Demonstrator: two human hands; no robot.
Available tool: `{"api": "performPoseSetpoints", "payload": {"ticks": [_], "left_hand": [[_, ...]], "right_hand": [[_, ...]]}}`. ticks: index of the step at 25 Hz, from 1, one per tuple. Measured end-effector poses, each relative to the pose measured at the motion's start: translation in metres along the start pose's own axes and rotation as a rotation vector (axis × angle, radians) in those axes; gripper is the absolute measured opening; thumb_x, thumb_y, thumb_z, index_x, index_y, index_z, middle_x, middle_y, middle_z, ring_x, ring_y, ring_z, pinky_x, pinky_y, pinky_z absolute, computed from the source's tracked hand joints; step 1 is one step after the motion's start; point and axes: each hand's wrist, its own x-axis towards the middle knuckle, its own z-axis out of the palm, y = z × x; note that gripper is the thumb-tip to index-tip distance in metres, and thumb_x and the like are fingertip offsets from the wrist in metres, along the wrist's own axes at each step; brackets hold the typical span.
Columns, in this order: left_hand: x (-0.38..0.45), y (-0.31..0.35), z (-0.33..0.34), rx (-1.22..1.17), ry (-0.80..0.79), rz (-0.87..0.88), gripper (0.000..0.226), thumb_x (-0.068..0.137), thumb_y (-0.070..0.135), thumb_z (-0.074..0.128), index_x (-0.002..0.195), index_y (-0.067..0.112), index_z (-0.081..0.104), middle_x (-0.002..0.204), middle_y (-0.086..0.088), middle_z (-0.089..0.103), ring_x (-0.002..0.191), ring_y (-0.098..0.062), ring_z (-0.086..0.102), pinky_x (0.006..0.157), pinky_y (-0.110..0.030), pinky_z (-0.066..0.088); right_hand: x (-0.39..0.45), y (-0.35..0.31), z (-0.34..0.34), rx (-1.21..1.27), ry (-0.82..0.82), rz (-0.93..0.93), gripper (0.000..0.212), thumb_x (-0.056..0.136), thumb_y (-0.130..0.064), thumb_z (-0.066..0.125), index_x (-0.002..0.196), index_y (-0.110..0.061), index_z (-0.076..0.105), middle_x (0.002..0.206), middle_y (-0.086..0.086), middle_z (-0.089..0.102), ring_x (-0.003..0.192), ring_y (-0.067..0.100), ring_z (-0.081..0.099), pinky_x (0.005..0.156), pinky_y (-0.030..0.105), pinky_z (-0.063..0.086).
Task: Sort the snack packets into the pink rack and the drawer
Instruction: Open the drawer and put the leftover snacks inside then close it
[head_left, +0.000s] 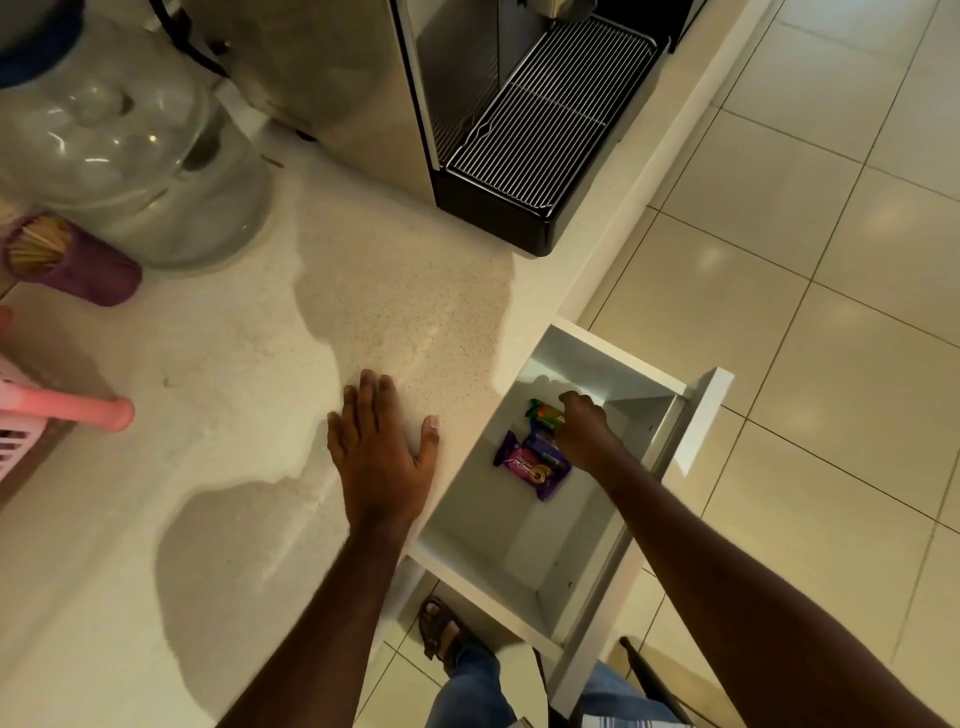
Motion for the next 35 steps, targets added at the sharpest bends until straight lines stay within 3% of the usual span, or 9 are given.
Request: {"api": "performPoseSetpoints", "payload": {"ticks": [7, 9, 12, 15, 17, 19, 22, 25, 35], "left_hand": [[-0.003, 0.0, -0.001, -0.03, 0.008, 0.004, 0.076, 0.097, 0.062, 0.033, 0.158, 0.017, 0.023, 0.165, -0.006, 0.023, 0.153, -0.028, 0.018, 0.123, -0.051, 0.017], [-0.003, 0.0, -0.001, -0.044, 0.015, 0.009, 0.076, 0.097, 0.061, 0.033, 0.157, 0.017, 0.024, 0.165, -0.008, 0.024, 0.152, -0.03, 0.02, 0.123, -0.052, 0.018], [-0.004, 0.0, 0.001, -0.054, 0.017, 0.01, 0.076, 0.097, 0.062, 0.031, 0.157, 0.016, 0.024, 0.164, -0.009, 0.025, 0.152, -0.031, 0.02, 0.123, -0.052, 0.018], [-0.003, -0.002, 0.004, -0.061, 0.019, 0.013, 0.075, 0.096, 0.062, 0.031, 0.156, 0.017, 0.025, 0.164, -0.009, 0.026, 0.151, -0.031, 0.022, 0.122, -0.053, 0.018], [-0.003, -0.003, 0.006, -0.064, 0.021, 0.014, 0.075, 0.096, 0.062, 0.032, 0.156, 0.017, 0.025, 0.163, -0.009, 0.027, 0.151, -0.032, 0.023, 0.121, -0.054, 0.019], [-0.002, -0.004, 0.007, -0.058, 0.026, 0.015, 0.075, 0.096, 0.062, 0.032, 0.155, 0.017, 0.025, 0.163, -0.008, 0.027, 0.15, -0.031, 0.023, 0.121, -0.054, 0.02], [-0.002, -0.004, 0.009, -0.068, 0.031, 0.02, 0.074, 0.096, 0.062, 0.032, 0.155, 0.017, 0.026, 0.163, -0.008, 0.027, 0.15, -0.031, 0.024, 0.121, -0.054, 0.02], [-0.002, -0.003, 0.008, -0.069, 0.034, 0.019, 0.073, 0.096, 0.061, 0.032, 0.155, 0.017, 0.026, 0.163, -0.008, 0.027, 0.15, -0.031, 0.024, 0.121, -0.053, 0.02], [-0.003, -0.003, 0.005, -0.063, 0.035, 0.025, 0.075, 0.097, 0.063, 0.029, 0.155, 0.017, 0.025, 0.163, -0.009, 0.027, 0.15, -0.032, 0.024, 0.121, -0.053, 0.02]], "right_hand": [[-0.095, 0.027, -0.03, -0.128, 0.187, -0.252, 0.051, 0.096, -0.035, 0.062, 0.142, -0.022, 0.044, 0.137, 0.003, 0.052, 0.128, 0.022, 0.048, 0.103, 0.038, 0.041], [-0.12, 0.04, -0.041, -0.11, 0.251, -0.259, 0.043, 0.096, -0.038, 0.061, 0.133, -0.026, 0.042, 0.116, -0.003, 0.063, 0.102, 0.013, 0.062, 0.079, 0.027, 0.052], [-0.146, 0.063, -0.058, -0.032, 0.307, -0.115, 0.041, 0.098, -0.044, 0.057, 0.127, -0.027, 0.035, 0.077, -0.007, 0.068, 0.06, 0.007, 0.065, 0.047, 0.02, 0.044], [-0.157, 0.088, -0.065, 0.042, 0.333, 0.01, 0.061, 0.098, -0.046, 0.057, 0.142, -0.017, 0.025, 0.085, 0.001, 0.072, 0.065, 0.02, 0.07, 0.05, 0.027, 0.047], [-0.16, 0.098, -0.064, 0.179, 0.221, 0.076, 0.068, 0.1, -0.043, 0.055, 0.148, -0.012, 0.02, 0.088, 0.005, 0.073, 0.065, 0.02, 0.072, 0.053, 0.027, 0.049], [-0.163, 0.099, -0.061, 0.408, 0.096, 0.115, 0.058, 0.102, -0.038, 0.055, 0.145, -0.012, 0.026, 0.09, 0.007, 0.073, 0.061, 0.021, 0.073, 0.046, 0.022, 0.046], [-0.162, 0.099, -0.055, 0.628, 0.085, 0.131, 0.033, 0.103, -0.028, 0.056, 0.126, -0.009, 0.044, 0.081, 0.01, 0.074, 0.063, 0.026, 0.073, 0.038, 0.02, 0.038], [-0.161, 0.095, -0.056, 0.685, 0.071, 0.155, 0.021, 0.102, -0.024, 0.057, 0.117, -0.01, 0.05, 0.075, 0.009, 0.073, 0.066, 0.026, 0.074, 0.041, 0.022, 0.037], [-0.153, 0.074, -0.057, 0.708, 0.011, 0.144, 0.018, 0.104, -0.024, 0.053, 0.116, -0.011, 0.049, 0.082, 0.013, 0.071, 0.069, 0.023, 0.07, 0.046, 0.025, 0.039]]}}
